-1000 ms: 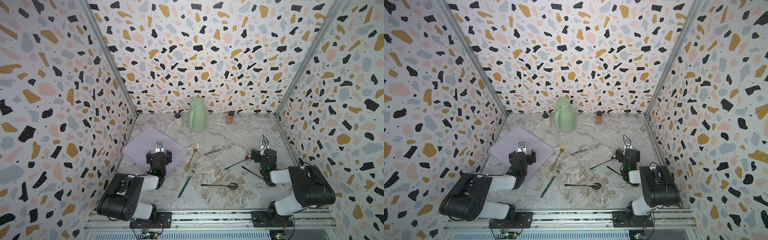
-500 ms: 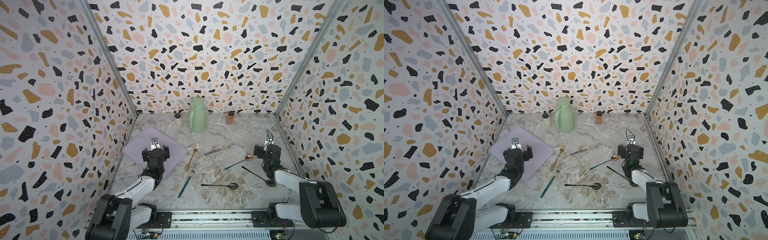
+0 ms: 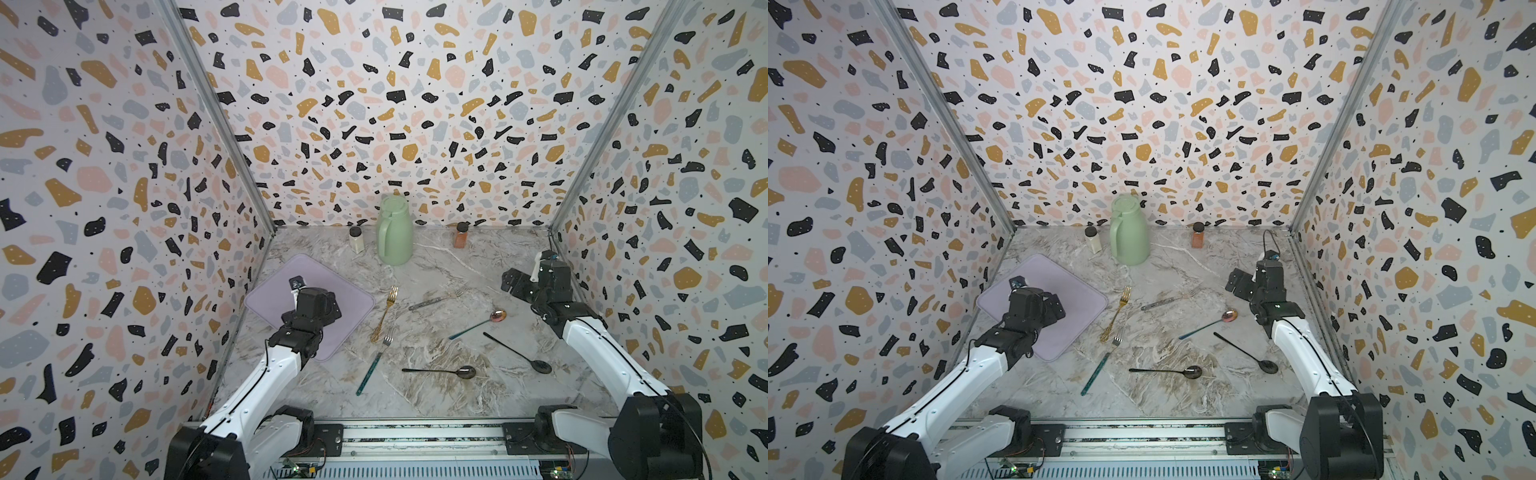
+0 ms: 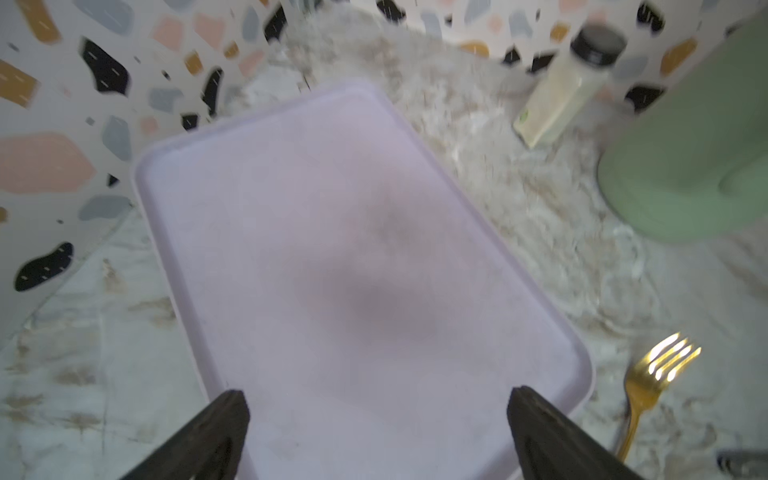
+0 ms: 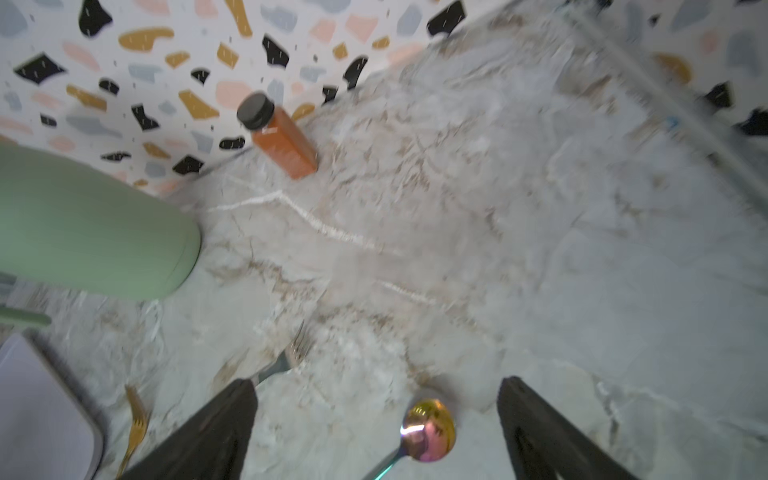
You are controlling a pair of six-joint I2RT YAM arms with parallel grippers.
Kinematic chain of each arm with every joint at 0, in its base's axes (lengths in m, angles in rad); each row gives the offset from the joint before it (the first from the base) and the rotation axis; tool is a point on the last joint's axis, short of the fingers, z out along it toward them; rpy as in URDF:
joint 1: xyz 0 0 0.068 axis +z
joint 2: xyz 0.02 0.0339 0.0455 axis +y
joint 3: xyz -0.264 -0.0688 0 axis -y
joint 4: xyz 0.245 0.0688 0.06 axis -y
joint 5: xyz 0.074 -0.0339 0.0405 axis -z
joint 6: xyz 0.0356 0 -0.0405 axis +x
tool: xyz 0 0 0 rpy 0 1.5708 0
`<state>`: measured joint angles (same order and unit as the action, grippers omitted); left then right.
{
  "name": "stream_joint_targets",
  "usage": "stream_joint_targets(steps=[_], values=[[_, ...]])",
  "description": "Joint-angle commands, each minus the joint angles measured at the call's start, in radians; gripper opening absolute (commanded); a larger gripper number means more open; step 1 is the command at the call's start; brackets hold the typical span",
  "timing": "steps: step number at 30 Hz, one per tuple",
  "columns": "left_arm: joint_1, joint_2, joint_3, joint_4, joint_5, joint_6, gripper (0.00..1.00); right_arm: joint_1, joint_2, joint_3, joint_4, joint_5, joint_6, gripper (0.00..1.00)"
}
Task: Set the spoon and fork side by side
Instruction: Move the tray to the center of the board.
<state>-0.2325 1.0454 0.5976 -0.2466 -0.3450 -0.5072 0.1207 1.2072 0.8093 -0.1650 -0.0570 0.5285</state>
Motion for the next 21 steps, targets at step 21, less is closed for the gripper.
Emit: stream_joint_targets(steps=[21], values=[[-0.085, 0.289, 0.092, -0.218, 0.203, 0.048, 0.78, 0.441, 0.051, -0.014, -0.135, -0.108, 0.010, 0.94]])
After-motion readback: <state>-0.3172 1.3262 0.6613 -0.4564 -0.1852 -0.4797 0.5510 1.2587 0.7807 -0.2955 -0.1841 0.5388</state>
